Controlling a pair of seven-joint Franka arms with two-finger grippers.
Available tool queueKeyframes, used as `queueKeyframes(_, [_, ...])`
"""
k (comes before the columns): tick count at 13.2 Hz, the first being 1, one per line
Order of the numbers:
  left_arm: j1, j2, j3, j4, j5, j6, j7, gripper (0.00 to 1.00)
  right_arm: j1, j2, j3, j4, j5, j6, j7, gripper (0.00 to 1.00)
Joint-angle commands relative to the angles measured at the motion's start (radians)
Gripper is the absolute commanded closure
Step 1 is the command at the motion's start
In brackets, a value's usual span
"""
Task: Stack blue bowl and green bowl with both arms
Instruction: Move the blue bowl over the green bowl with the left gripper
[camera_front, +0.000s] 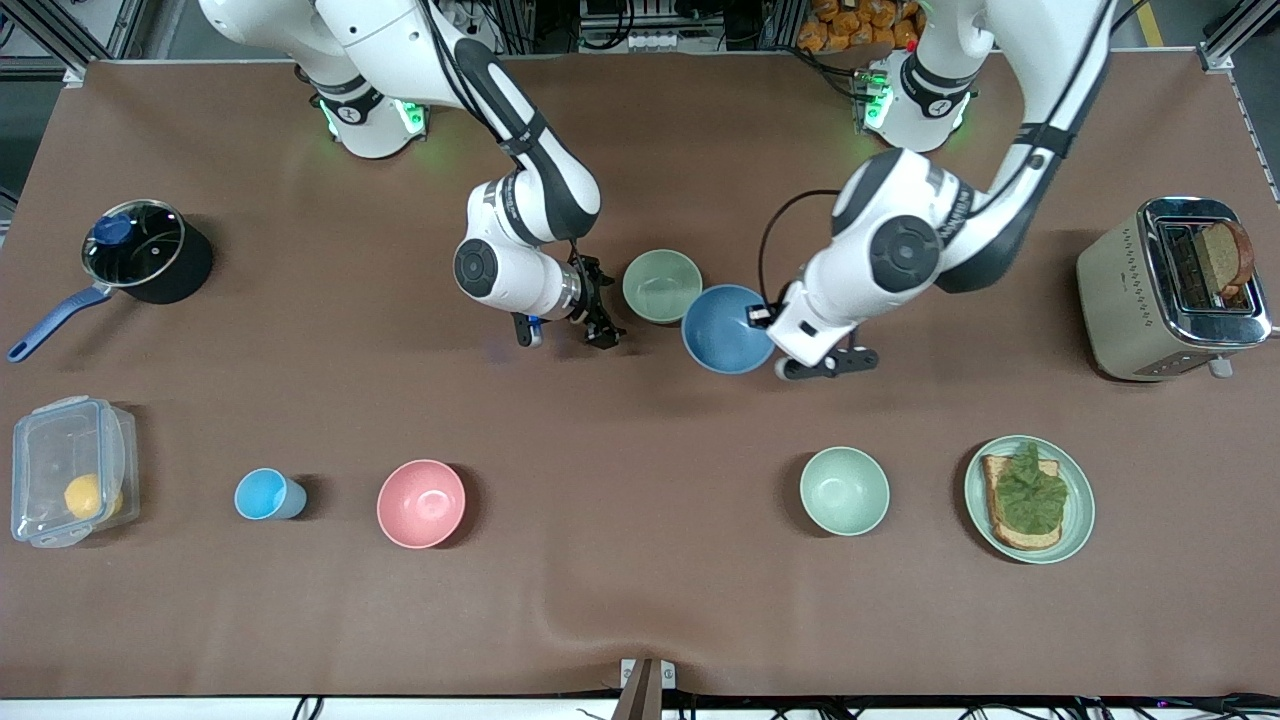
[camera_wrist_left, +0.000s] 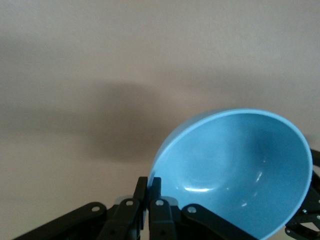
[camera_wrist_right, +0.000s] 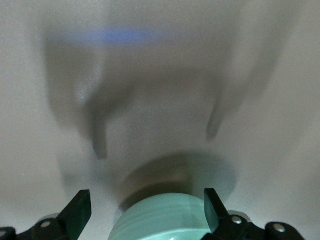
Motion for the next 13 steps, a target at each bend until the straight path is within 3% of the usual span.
queueKeyframes(1, [-0.057,-0.040,-0.002,-0.083,-0.025,0.092,-0.100,1.00,-0.011,-0.004,0.007,-0.007,0.033,0.000,-0.031,0.00])
queueKeyframes(13, [-0.186,-0.008,-0.004,-0.190,-0.025,0.269,-0.211,1.00,-0.011,-0.010,0.006,-0.007,0.032,-0.003,-0.030,0.00])
